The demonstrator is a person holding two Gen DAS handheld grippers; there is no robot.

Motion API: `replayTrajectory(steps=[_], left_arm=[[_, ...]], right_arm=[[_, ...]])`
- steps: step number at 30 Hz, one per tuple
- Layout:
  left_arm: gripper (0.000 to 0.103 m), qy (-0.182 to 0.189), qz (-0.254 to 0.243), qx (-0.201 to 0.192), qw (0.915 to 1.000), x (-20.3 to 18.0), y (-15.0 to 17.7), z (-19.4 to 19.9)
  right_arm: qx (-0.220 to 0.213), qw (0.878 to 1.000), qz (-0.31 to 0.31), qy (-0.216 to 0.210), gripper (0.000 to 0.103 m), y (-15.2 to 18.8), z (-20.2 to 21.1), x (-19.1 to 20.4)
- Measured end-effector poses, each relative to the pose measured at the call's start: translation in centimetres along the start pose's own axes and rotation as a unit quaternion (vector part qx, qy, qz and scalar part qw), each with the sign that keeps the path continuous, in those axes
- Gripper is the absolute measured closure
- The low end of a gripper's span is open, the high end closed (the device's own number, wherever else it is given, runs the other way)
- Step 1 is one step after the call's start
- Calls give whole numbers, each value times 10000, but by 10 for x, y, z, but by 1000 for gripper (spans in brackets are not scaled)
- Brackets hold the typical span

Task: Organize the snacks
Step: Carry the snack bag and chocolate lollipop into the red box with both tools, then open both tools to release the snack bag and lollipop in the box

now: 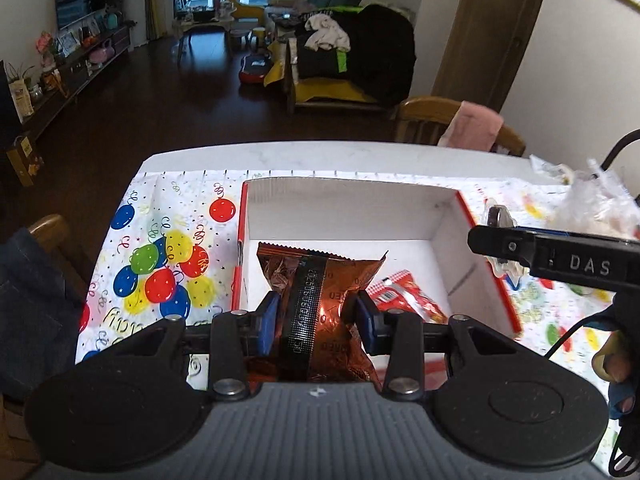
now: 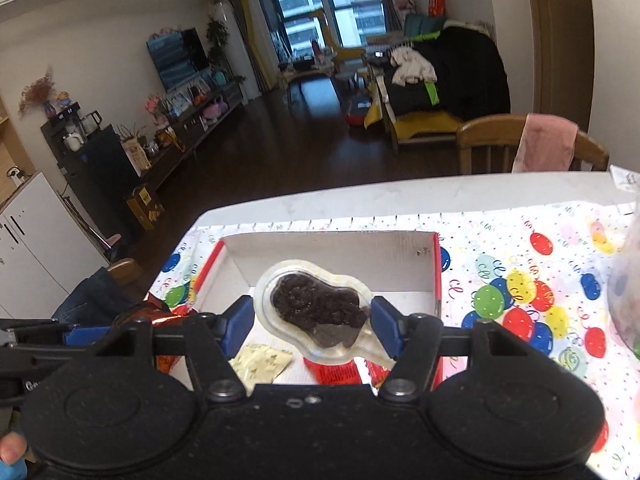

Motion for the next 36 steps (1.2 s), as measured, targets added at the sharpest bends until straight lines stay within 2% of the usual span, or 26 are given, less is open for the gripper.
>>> replayTrajectory(steps=[9, 20, 29, 36], left_arm=[[64, -151, -55, 477, 9987, 1, -8, -57], [64, -312, -274, 1188, 9920, -5, 12, -106], [64, -431, -552, 1410, 9875, -7, 23, -121], [63, -472, -591, 1403, 9872, -8, 23, -123]], right_arm=[[594, 9982, -39, 31, 41, 2, -68, -11], [1386, 9896, 375, 76, 41, 31, -128, -6], [1801, 9811, 693, 133, 41, 52, -150, -5], [1978, 9784, 588, 138, 40, 56, -150, -10]])
Point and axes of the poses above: each gripper's, at about its wrist camera, not at the fingertips, and z roughly against the way its jaws point, x to its left, y to its underside, the point moved 9 cm from there along -z, roughly the way its jaws point, and after that the axes turned 7 degrees about -x, right-handed, at the moved point
